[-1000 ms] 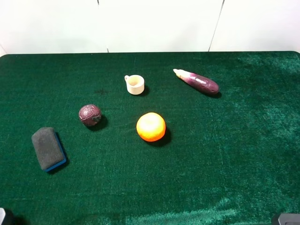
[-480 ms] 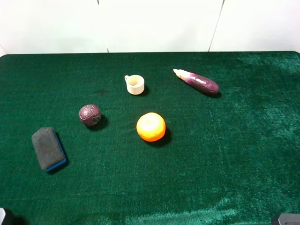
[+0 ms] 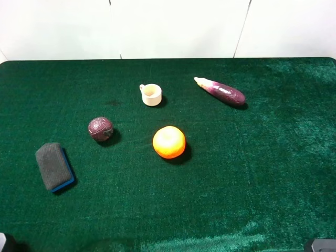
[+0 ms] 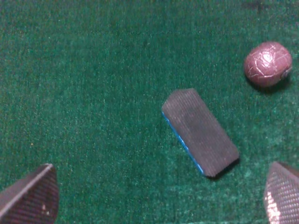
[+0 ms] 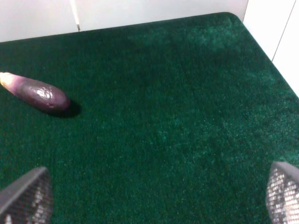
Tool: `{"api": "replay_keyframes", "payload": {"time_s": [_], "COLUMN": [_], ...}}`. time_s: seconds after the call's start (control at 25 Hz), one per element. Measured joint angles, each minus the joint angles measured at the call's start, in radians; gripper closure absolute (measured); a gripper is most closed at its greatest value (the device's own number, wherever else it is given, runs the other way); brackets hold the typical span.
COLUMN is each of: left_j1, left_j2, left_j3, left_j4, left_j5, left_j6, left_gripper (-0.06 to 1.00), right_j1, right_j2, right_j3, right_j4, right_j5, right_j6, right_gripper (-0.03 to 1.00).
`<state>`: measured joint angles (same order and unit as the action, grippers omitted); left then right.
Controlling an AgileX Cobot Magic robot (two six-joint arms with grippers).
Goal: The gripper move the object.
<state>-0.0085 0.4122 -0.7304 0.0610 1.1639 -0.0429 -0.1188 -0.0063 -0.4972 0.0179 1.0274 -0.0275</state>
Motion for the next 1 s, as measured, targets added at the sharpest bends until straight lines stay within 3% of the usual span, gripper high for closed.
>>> {"api": "replay_keyframes", "payload": {"time_s": [0.4,1.0], "left_j1": [0.0,0.0], "left_j2": [0.187,0.498], "left_j3": [-0.055,-0.057], "left_j4": [-0.011,-0.023], "left_j5": [0.0,-0.005], "left_j6": [-0.12,-0.191], "left_gripper": [0.06,0.01], "right_j1": [0.0,0.0], "right_j2": [0.0,0.0], "right_j3": [0.0,0.0], "right_j4": [0.0,0.0], "right_j5": [0.0,0.0], "right_j6": [0.0,0.0], "right_gripper": [0.27,0.27]}}
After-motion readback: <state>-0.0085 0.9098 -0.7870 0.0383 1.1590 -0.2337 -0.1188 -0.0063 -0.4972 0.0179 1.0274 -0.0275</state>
